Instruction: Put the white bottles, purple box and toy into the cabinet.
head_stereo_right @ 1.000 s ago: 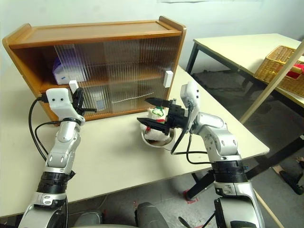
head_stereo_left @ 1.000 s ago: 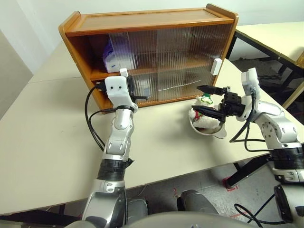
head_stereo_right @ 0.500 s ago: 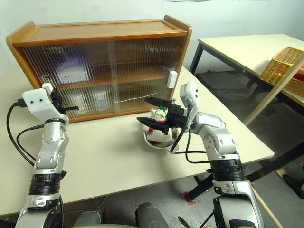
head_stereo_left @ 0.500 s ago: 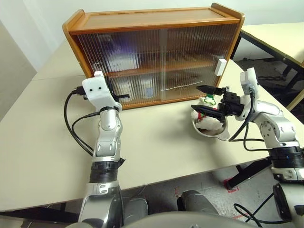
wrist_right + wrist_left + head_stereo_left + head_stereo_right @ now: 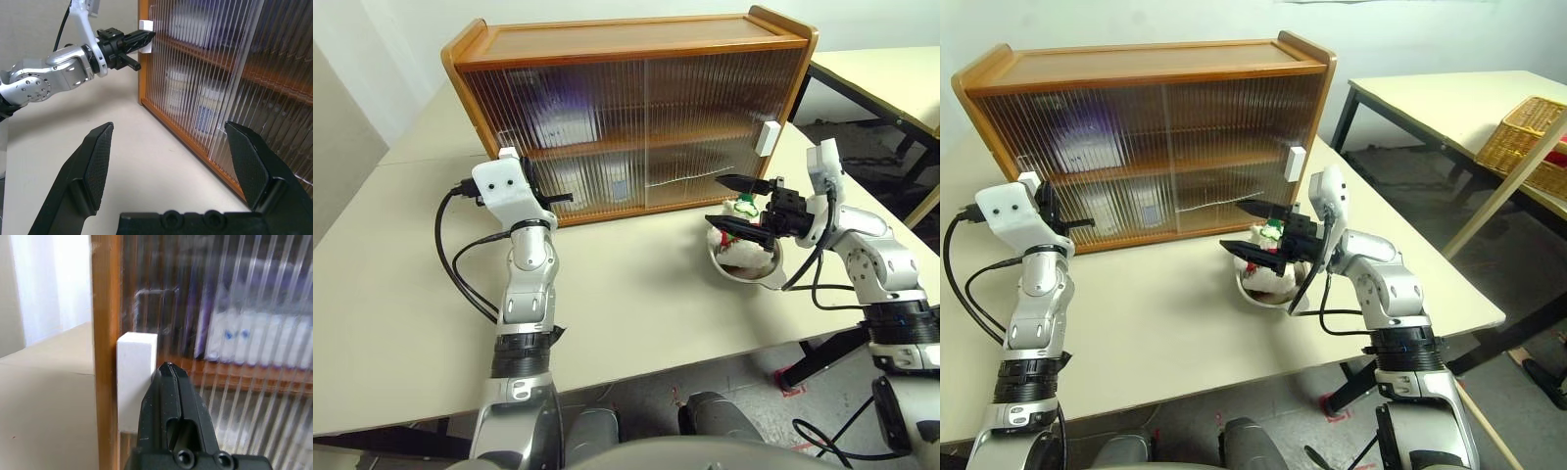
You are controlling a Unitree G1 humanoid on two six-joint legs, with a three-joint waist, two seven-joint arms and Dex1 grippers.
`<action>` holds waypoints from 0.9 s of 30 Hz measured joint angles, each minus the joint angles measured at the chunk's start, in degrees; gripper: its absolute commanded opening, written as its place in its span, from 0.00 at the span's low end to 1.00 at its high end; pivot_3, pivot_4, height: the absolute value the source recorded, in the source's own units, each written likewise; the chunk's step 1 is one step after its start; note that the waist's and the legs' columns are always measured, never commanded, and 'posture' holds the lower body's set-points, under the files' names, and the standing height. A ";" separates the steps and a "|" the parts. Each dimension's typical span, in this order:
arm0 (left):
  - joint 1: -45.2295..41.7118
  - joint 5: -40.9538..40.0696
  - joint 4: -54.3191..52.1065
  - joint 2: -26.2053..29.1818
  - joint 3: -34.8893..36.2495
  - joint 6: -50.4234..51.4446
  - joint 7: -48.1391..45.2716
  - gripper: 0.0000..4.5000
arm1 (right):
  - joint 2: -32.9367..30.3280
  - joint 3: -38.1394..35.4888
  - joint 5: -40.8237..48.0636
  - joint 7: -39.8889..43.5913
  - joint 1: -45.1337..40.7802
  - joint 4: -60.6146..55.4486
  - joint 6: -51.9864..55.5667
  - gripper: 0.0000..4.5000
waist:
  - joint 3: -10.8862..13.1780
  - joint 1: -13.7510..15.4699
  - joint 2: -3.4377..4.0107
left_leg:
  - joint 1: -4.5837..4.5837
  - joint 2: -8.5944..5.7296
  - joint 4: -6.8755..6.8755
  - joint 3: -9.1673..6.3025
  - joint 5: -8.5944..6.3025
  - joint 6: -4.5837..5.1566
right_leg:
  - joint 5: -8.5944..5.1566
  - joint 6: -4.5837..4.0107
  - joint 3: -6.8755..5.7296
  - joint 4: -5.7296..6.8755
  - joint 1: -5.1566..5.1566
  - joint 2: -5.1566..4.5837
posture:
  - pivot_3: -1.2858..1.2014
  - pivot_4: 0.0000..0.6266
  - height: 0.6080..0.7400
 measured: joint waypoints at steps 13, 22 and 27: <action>4.07 -23.84 -6.15 11.14 -6.54 2.02 -40.29 0.86 | 0.10 0.07 -0.68 0.49 -0.50 1.64 -1.08 1.00 | 0.00 0.93 -0.05 | -0.07 0.02 -0.08 0.00 -0.14 -0.14 | 0.13 -0.85 -0.03 0.21 -0.15 0.01 | 0.49 0.00 1.00; 6.77 -34.13 -5.56 25.86 -2.47 9.53 -60.34 1.00 | 0.07 -1.07 -1.63 -3.67 0.25 1.77 -2.11 1.00 | -0.01 0.99 -0.09 | -0.12 0.05 -0.09 -0.07 -0.16 -0.17 | -0.15 -1.08 -0.03 0.77 -0.50 0.01 | 0.48 0.00 1.00; 6.89 -36.75 -5.71 25.89 -2.17 10.97 -63.89 1.00 | -0.12 -3.25 -3.50 -8.31 -0.42 4.57 -5.09 0.96 | -0.02 0.84 -0.09 | -0.12 0.09 -0.07 -0.11 -0.17 -0.19 | -0.15 -1.10 0.04 0.77 -0.54 0.00 | 0.48 0.00 1.00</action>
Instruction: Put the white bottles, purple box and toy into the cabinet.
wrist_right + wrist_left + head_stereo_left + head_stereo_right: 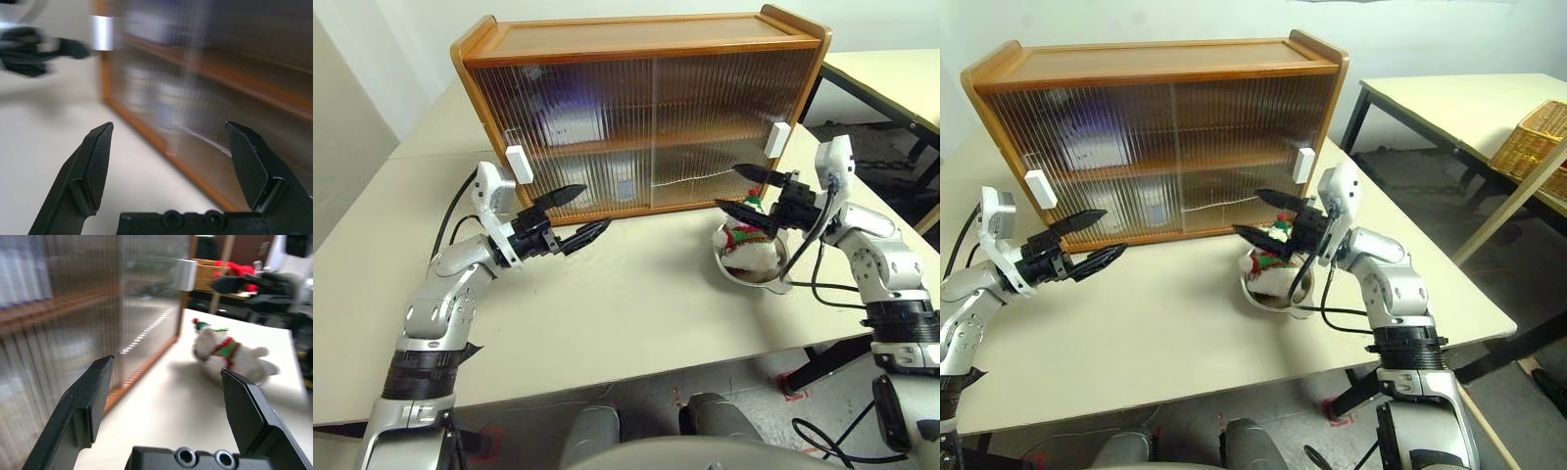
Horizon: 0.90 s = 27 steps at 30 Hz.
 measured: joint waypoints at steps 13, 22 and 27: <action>1.14 -3.34 -3.43 -0.55 -0.15 4.50 -2.03 1.00 | -3.73 -3.97 -5.18 -3.92 -4.52 16.77 -10.08 0.01 | 0.01 -0.36 0.02 | -0.03 0.10 -0.05 -0.14 0.00 0.00 | -0.01 0.16 0.05 0.01 -0.10 -0.03 | 0.48 0.00 1.00; 1.74 -3.84 -5.46 -0.56 -0.13 5.74 -2.12 1.00 | -4.53 -4.37 -10.95 -7.61 -14.49 34.65 -20.23 0.01 | 0.01 -0.45 0.14 | 0.02 0.26 -0.11 -0.31 0.01 0.02 | 0.09 0.33 0.02 0.01 -0.11 -0.01 | 0.49 0.00 1.00; 2.43 -3.79 -5.76 -0.68 -0.09 5.76 -1.60 1.00 | -3.79 -4.28 -13.37 -9.68 -18.65 41.81 -23.59 0.01 | 0.02 -0.44 0.20 | 0.01 0.33 -0.13 -0.47 0.01 0.02 | 0.11 0.35 0.05 0.01 -0.13 0.00 | 0.49 0.00 1.00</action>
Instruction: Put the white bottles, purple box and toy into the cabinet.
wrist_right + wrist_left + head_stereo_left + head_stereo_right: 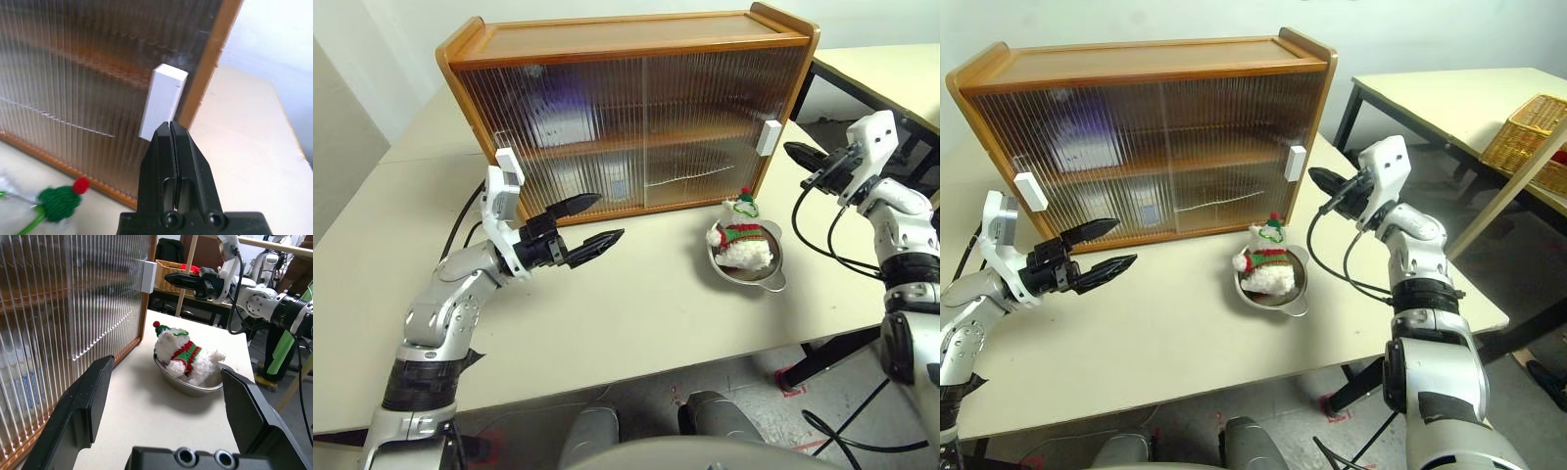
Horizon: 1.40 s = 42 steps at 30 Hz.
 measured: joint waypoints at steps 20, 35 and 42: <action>0.49 0.37 -0.98 -1.05 -0.01 -0.09 1.13 1.00 | 3.89 0.07 -2.50 -1.65 -4.14 7.42 -4.44 0.01 | 0.01 -0.20 0.03 | 0.00 0.08 -0.03 -0.17 -0.01 0.00 | 0.01 -0.01 0.04 0.00 -0.02 -0.02 | 0.50 0.00 1.00; 0.43 0.48 -0.98 -1.76 -0.07 -0.52 1.30 1.00 | 0.30 -0.09 -2.78 -2.61 -4.13 9.12 -5.52 0.01 | 0.02 -0.12 0.05 | -0.02 0.08 -0.03 -0.16 -0.02 -0.01 | 0.00 -0.02 0.21 -0.01 0.00 -0.04 | 0.49 0.00 1.00; -0.24 0.79 -0.94 -1.90 -0.26 -0.72 1.27 1.00 | 1.41 0.02 -3.19 -3.24 -4.80 10.25 -5.68 0.01 | 0.02 -0.36 0.05 | -0.01 0.11 -0.03 -0.16 -0.01 -0.01 | 0.01 -0.01 0.27 0.00 -0.01 -0.03 | 0.49 0.00 1.00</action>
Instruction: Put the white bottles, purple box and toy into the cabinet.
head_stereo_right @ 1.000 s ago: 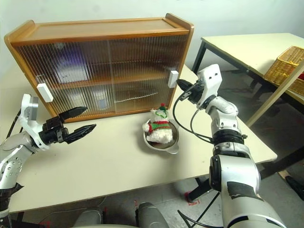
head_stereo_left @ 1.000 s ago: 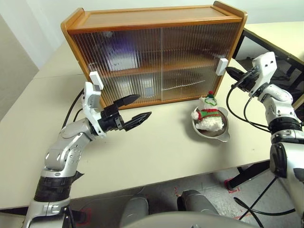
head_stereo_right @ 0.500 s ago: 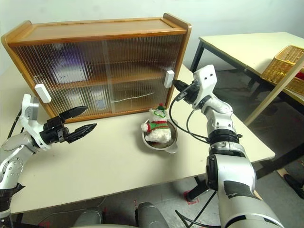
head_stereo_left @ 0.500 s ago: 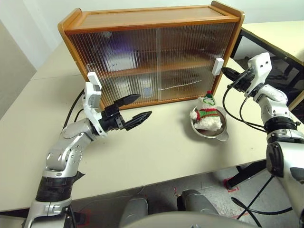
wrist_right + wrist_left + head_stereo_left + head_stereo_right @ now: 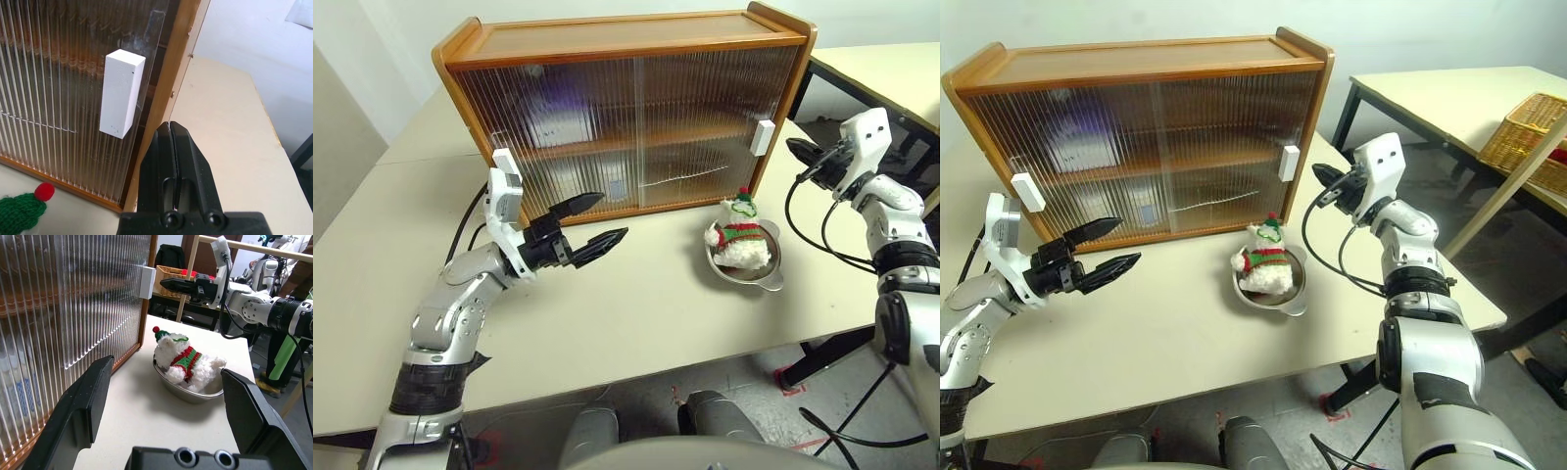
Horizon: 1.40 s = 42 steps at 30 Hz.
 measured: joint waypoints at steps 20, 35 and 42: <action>-0.29 0.47 -0.01 -0.35 -0.06 -0.43 0.37 1.00 | 5.80 0.26 -1.36 1.22 -3.03 0.98 -1.02 0.01 | 0.02 0.10 0.04 | -0.02 0.41 -0.05 0.17 -0.07 -0.04 | 0.07 -0.13 -0.12 -0.02 -0.13 0.18 | 0.50 0.00 1.00; -0.31 0.59 -0.01 -0.59 -0.07 -0.57 0.44 1.00 | 12.03 1.11 -0.84 3.64 -2.04 -6.27 1.23 0.01 | 0.03 0.13 0.05 | -0.05 0.44 -0.05 0.15 -0.07 -0.04 | 0.12 -0.29 -0.24 -0.02 -0.19 0.20 | 0.50 0.00 1.00; -0.28 0.60 -0.01 -0.58 -0.06 -0.72 0.64 1.00 | 14.54 2.10 -0.62 3.77 0.39 -10.77 3.08 0.01 | 0.03 0.23 0.05 | -0.06 0.43 -0.05 0.17 -0.07 -0.04 | 0.10 -0.37 -0.37 -0.01 -0.20 0.20 | 0.50 0.00 1.00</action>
